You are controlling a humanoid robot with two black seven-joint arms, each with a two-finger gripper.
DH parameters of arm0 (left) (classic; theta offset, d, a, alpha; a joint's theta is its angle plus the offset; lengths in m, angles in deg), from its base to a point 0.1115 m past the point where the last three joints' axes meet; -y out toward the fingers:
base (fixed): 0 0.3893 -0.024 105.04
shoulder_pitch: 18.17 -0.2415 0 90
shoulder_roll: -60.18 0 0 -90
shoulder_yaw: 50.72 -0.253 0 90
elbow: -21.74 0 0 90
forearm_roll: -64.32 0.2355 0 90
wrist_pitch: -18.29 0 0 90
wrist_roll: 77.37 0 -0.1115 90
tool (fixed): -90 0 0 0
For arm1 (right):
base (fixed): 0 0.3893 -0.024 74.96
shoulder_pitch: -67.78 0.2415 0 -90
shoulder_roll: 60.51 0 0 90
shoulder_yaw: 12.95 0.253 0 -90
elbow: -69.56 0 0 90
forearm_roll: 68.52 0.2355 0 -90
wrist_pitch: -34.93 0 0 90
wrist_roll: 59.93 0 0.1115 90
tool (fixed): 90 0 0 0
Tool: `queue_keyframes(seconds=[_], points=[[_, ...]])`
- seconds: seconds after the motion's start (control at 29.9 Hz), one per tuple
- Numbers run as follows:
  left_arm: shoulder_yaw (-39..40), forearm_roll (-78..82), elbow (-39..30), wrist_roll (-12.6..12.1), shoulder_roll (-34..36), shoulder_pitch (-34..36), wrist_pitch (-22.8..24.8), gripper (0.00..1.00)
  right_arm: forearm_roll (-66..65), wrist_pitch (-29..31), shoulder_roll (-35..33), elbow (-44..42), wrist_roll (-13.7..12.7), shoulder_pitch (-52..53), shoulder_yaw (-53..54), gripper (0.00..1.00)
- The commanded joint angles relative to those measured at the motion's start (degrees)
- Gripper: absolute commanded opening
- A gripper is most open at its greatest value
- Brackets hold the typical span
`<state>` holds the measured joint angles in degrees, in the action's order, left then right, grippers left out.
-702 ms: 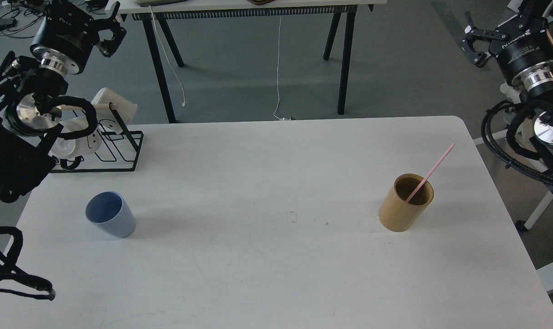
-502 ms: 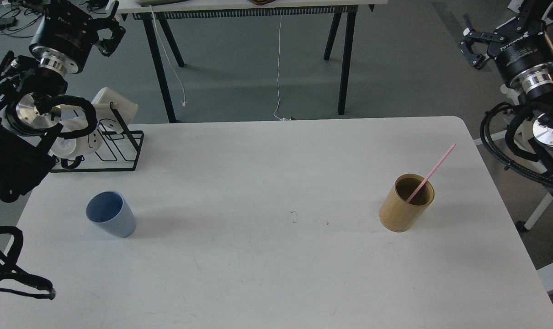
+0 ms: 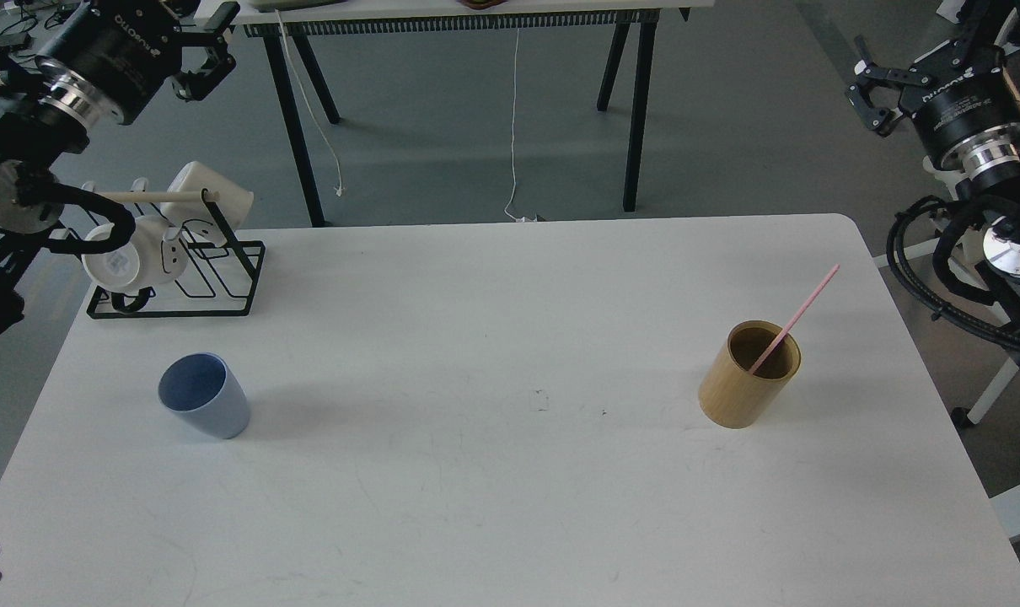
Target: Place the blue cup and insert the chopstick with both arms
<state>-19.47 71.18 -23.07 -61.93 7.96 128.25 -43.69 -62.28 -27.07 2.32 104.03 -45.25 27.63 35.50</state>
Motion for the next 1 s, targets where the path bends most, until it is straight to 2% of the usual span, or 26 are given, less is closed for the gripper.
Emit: queue_keyframes(seconds=[0.0,0.2,0.27,0.4,0.5,0.67,0.74,0.84,0.9,0.97], points=[[-0.9,12.0,-10.0,0.0,9.7,-0.7,0.0,1.00,-0.1,0.0,-1.7,-0.3,0.0,0.0,0.1,1.00],[-3.9,30.3,-27.7,0.1,23.2,-6.3,0.0,0.98,-0.3,0.0,-1.9,-0.9,0.0,0.0,0.0,1.00],[-4.0,34.6,-30.7,0.1,25.3,-8.9,0.0,0.97,-0.3,0.0,-1.9,-0.8,0.1,0.0,0.0,1.00],[-3.9,45.4,-34.1,0.3,28.3,-12.7,0.0,0.94,-0.3,0.0,-1.9,-0.8,0.1,0.1,0.0,1.00],[-4.1,52.0,-36.6,2.0,31.3,-13.7,0.0,0.93,-0.3,0.0,-1.8,-0.8,0.2,0.1,0.0,1.00],[-6.3,62.9,-36.3,2.6,33.8,-16.3,0.0,0.93,-0.3,0.0,-1.9,-0.8,0.3,0.0,0.0,1.00],[-7.8,69.4,-36.0,3.8,33.8,-17.0,0.0,0.92,-0.3,0.0,-1.9,-0.8,0.3,0.0,0.0,1.00],[-11.3,75.2,-36.0,7.7,33.6,-18.8,-7.4,0.91,-0.3,0.0,-1.8,-0.8,0.3,0.0,0.0,1.00],[-14.7,78.3,-35.6,7.9,33.2,-19.2,-12.6,0.91,-0.3,0.0,-1.8,-0.8,0.3,0.1,0.0,1.00],[-18.2,81.0,-33.3,7.9,32.4,-19.5,-15.5,0.91,-0.4,0.0,-1.9,-0.8,0.3,0.1,0.0,1.00]])
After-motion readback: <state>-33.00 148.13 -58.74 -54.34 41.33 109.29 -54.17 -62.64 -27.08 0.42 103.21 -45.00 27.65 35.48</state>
